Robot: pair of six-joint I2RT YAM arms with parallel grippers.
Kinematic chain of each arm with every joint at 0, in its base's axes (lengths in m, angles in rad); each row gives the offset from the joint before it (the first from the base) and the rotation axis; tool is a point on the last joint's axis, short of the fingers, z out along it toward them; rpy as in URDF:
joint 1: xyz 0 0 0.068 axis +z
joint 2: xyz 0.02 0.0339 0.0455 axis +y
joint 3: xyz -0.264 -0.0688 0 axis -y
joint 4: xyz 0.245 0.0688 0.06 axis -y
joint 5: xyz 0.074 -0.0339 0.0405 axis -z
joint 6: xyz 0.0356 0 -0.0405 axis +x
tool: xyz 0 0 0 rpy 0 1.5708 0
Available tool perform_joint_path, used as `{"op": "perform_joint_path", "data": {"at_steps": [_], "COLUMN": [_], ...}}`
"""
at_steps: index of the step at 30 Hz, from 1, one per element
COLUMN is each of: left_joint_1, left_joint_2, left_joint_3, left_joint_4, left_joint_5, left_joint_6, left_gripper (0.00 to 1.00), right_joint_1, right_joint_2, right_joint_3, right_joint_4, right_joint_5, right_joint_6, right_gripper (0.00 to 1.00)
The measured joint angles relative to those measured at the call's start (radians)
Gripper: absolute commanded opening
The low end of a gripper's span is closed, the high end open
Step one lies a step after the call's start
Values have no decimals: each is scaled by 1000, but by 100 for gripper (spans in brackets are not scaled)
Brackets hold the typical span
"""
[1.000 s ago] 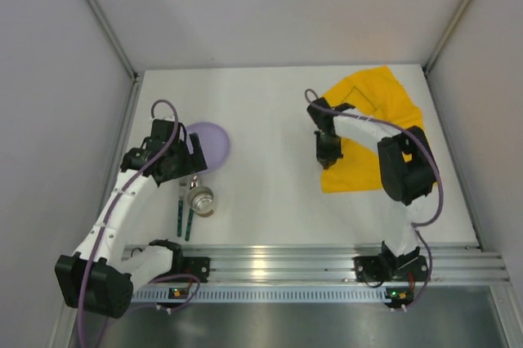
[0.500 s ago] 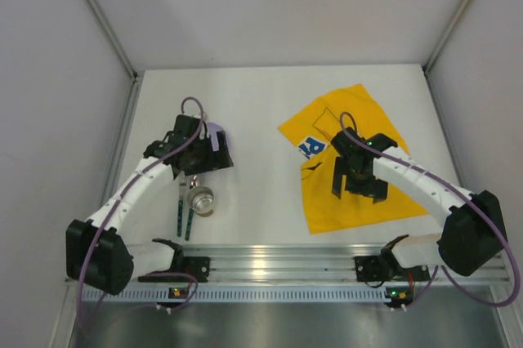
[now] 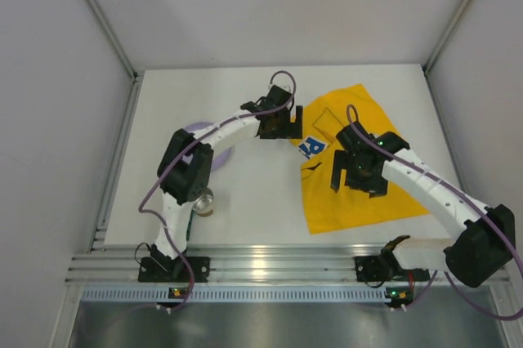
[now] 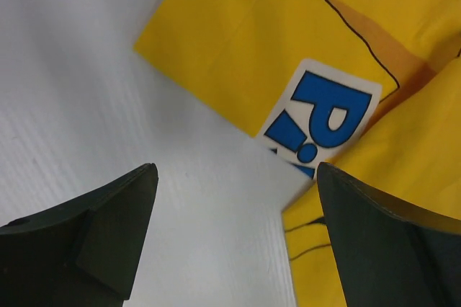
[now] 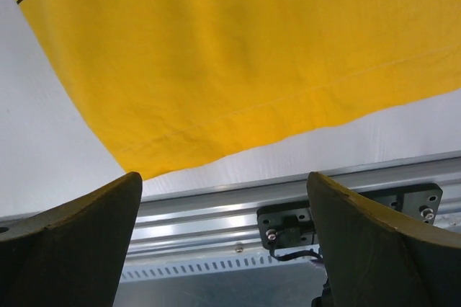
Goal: Set the dinner table for one person
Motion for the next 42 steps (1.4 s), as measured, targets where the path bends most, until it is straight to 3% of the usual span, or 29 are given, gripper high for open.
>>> {"op": "perform_joint_path", "data": {"at_steps": [6,10,16,19,20,22,23,24,31,35,42], "left_joint_1": [-12,-12,-12,-12,-11,-12,-11,-11,-10,9,167], "left_joint_2": [247,264,337,381,398,439,455,470,490,375,-18], "left_joint_3": [228,272,356,427,455,516,540,558,581,402,-142], "left_joint_4": [-21,-15,-19,-35,-41,-57,-61,-61,-62,-59,-118], "left_joint_5": [-46,-74,-100,-113,-118,-120,-119,-115,-90,-109,-159], "left_joint_6": [-37,-55,-73,-93,-99,-118,-125,-131,-145,-164,-175], "left_gripper": [97,98,96,86,70,51,38,0,0,0,0], "right_joint_1": [0,0,-1,-2,-2,-2,-2,-3,-9,-27,-43], "right_joint_2": [-112,-217,-215,-195,-190,-180,-175,-170,-135,-82,122], "right_joint_3": [-30,-95,-108,-108,-108,-108,-108,-108,-137,-196,-251], "right_joint_4": [1,-14,-17,-16,-16,-16,-15,-15,15,70,269], "right_joint_5": [-43,-53,-53,-52,-52,-52,-53,-53,-51,-70,-140], "right_joint_6": [-3,3,3,-4,-5,-8,-12,-14,-23,-23,-11], "right_gripper": [98,98,98,98,98,98,98,97,98,98,98]}}
